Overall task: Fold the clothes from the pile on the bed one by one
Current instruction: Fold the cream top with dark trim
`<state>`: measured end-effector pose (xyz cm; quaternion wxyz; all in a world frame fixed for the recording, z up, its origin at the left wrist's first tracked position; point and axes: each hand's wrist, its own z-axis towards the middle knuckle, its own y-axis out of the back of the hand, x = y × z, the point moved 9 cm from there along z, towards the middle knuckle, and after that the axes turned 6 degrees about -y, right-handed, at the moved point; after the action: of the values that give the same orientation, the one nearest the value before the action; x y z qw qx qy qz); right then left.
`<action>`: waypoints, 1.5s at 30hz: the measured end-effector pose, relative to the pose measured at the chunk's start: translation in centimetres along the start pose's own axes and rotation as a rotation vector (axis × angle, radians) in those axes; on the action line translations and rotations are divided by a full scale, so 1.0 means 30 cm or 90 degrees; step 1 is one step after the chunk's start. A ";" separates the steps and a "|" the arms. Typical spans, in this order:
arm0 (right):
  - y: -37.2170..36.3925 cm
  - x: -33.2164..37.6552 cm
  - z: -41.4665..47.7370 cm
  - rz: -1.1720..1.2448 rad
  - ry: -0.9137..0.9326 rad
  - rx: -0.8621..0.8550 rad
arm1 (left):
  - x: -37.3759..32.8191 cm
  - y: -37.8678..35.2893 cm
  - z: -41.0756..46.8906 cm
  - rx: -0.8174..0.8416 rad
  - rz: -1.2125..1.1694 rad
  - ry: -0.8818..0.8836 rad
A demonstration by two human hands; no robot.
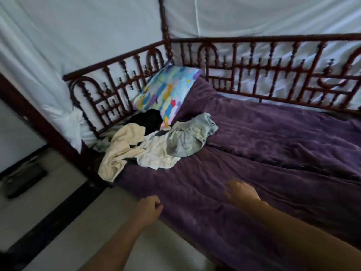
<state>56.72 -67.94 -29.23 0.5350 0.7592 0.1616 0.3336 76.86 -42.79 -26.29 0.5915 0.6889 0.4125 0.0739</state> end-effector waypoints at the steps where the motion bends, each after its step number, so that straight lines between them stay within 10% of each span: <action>1: -0.014 0.040 0.040 0.000 0.005 0.006 | 0.037 0.020 0.009 0.001 -0.010 0.005; 28: -0.542 0.554 1.032 0.036 -0.126 0.228 | 0.681 0.134 1.088 0.189 -0.012 0.047; 40: -0.910 0.811 1.310 0.014 -0.200 0.359 | 1.291 0.208 1.502 0.163 0.286 0.170; 45: -0.915 1.085 1.481 -0.003 -0.077 0.314 | 1.367 0.264 1.542 0.070 -0.095 0.180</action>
<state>113.57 -69.32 -52.71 0.3432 0.8848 0.2075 0.2372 134.56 -50.46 -48.58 0.4927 0.6704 0.5450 0.1032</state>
